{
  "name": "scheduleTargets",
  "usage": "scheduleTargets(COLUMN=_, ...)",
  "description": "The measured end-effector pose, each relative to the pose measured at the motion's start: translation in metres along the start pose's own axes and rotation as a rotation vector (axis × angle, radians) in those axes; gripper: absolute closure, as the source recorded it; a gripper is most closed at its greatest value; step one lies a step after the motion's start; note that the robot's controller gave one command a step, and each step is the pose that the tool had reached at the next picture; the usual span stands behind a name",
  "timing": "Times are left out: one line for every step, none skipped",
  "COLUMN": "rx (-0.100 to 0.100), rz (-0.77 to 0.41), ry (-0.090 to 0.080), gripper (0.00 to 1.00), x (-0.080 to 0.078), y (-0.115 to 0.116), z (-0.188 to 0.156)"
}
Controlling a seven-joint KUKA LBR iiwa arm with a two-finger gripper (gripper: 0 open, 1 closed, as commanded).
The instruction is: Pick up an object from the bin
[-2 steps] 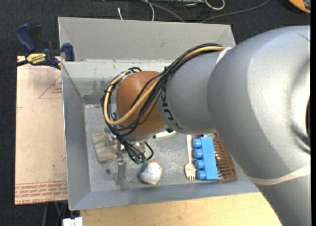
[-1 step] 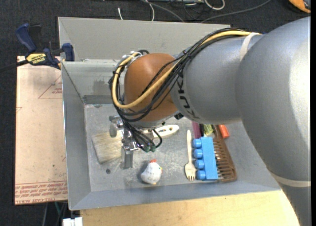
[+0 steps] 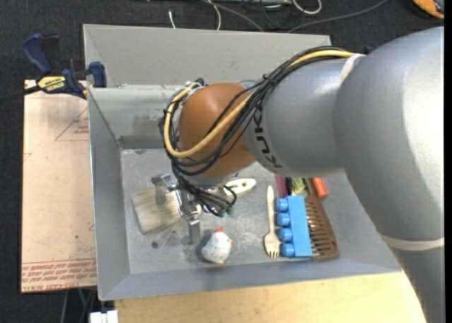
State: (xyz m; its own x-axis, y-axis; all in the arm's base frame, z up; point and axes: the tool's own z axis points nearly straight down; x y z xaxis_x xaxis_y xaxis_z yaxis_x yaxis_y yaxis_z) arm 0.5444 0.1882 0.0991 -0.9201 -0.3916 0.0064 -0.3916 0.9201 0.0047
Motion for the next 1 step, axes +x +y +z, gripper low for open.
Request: scheduleTargets(rx=0.000, rz=0.064, ry=-0.020, gripper=0.00, x=0.0136, y=-0.0028, z=0.0285)
